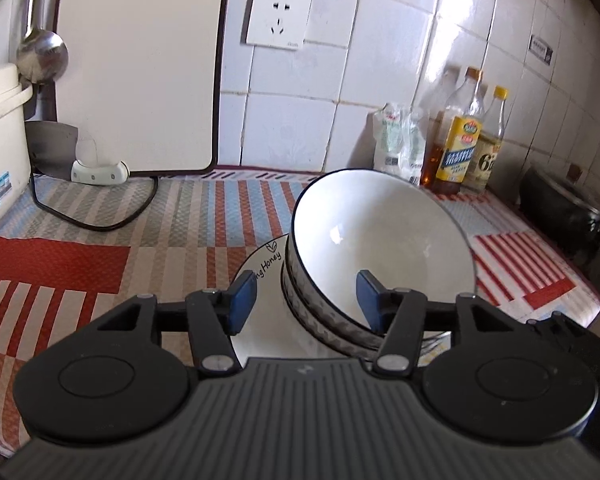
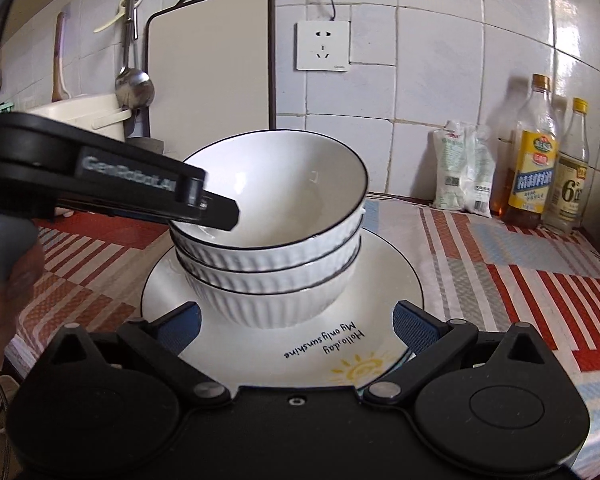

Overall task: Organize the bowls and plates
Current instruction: 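Open the left gripper off the bowl rim and withdraw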

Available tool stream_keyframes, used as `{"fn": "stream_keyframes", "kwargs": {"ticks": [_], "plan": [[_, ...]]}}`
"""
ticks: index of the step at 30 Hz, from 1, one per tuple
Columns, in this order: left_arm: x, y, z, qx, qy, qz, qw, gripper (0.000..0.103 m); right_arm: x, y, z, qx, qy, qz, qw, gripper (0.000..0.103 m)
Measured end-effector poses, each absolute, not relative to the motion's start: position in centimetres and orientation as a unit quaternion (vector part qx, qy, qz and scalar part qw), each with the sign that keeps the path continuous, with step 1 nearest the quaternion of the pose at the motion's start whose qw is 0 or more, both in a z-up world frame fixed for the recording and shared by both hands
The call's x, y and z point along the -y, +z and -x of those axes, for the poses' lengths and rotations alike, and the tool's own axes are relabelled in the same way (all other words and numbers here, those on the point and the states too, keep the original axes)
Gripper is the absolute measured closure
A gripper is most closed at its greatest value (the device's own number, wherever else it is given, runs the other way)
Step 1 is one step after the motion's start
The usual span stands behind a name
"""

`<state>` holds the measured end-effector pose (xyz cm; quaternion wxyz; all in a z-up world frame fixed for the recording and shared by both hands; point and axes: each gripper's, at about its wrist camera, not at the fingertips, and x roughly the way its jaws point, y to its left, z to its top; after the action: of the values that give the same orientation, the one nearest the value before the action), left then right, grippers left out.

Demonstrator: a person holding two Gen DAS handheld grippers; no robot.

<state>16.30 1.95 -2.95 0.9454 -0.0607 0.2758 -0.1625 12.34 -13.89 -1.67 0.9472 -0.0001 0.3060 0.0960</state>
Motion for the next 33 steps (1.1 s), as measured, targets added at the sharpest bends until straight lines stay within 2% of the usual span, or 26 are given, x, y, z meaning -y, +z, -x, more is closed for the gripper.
{"fn": "stream_keyframes", "kwargs": {"ticks": [7, 11, 14, 18, 23, 33], "plan": [[-2.8, -2.0, -13.1, -0.244, -0.154, 0.057, 0.956, 0.04, 14.3, -0.7, -10.3, -0.29, 0.084, 0.004, 0.953, 0.0], [-3.4, -1.1, -10.8, -0.222, -0.15, 0.056, 0.962, 0.029, 14.3, 0.2, -8.7, -0.278, 0.088, 0.007, 0.957, 0.0], [-3.8, -0.6, -9.3, -0.215, -0.147, 0.056, 0.964, 0.027, 14.3, 1.0, -7.5, -0.274, 0.081, 0.014, 0.958, 0.0], [-4.0, -0.1, -7.4, -0.206, -0.14, 0.05, 0.967, 0.014, 14.9, 2.0, -6.0, -0.27, 0.067, 0.003, 0.961, 0.0], [-4.3, 0.5, -5.3, -0.206, -0.146, 0.045, 0.967, 0.004, 16.1, 2.9, -4.1, -0.266, 0.051, -0.018, 0.963, 0.0], [-3.1, 1.3, -1.7, -0.229, -0.076, 0.011, 0.97, 0.0, 17.0, 5.1, -0.5, -0.265, 0.012, -0.016, 0.964, 0.0]]}}
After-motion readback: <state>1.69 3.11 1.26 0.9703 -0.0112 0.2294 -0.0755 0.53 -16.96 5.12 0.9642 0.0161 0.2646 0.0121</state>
